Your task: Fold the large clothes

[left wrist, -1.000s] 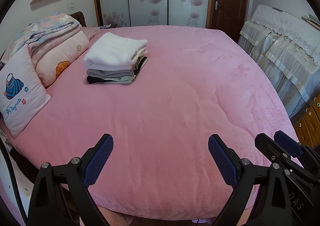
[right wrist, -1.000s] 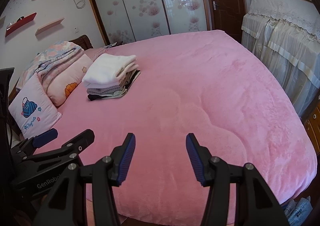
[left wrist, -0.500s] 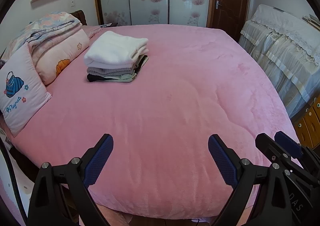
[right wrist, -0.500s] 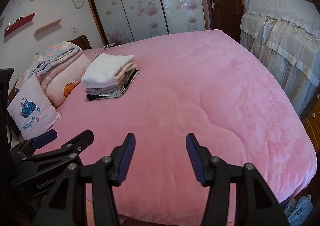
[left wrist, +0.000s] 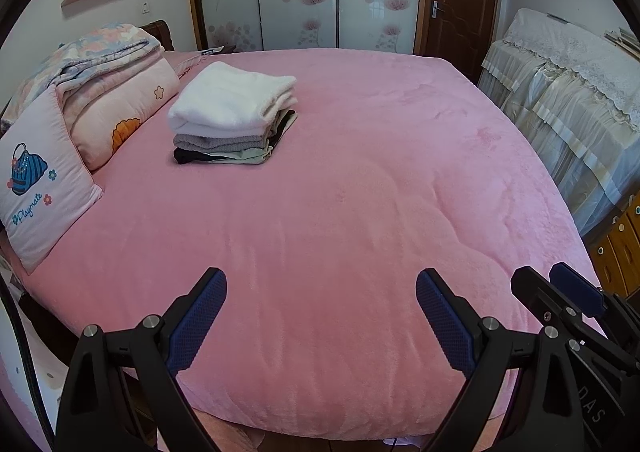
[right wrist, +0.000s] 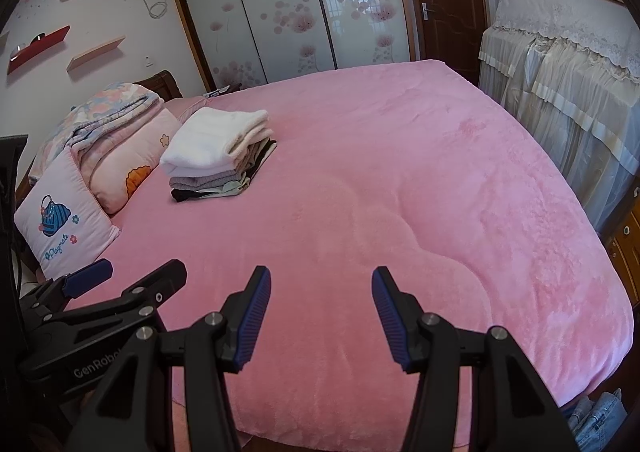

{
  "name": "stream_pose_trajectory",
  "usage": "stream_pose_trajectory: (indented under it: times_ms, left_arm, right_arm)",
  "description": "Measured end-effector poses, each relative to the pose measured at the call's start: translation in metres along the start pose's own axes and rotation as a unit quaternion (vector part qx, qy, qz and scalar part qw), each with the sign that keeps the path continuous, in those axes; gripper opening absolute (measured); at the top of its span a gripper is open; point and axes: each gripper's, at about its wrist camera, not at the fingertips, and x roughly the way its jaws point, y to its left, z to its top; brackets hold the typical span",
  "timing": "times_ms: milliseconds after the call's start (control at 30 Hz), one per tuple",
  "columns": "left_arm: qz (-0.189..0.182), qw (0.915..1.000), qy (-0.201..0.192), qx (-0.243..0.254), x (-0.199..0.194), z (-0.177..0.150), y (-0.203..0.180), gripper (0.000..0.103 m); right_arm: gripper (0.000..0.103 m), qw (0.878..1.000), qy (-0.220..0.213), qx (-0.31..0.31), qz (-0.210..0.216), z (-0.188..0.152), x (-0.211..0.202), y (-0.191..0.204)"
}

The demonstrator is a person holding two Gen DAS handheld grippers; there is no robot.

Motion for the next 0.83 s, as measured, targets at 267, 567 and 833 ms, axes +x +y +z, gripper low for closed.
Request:
stream_pose_trajectory:
  times_ms: [267,567,833]
  left_arm:
    - [-0.003,1.0,0.005,-0.002,0.006,0.002,0.002,0.094]
    - [-0.002,1.0,0.01,0.0,0.011,0.001,-0.001,0.094]
    - [-0.004,0.9998,0.02,-0.001,0.015,0.001,-0.003,0.094]
  right_arm:
    - [0.053,1.0,0.003,0.0,-0.002,0.0,0.005,0.001]
    - [0.053,1.0,0.005,0.001,-0.002,-0.002,0.008,-0.001]
    - [0.053,1.0,0.01,-0.001,-0.004,-0.005,0.012,-0.003]
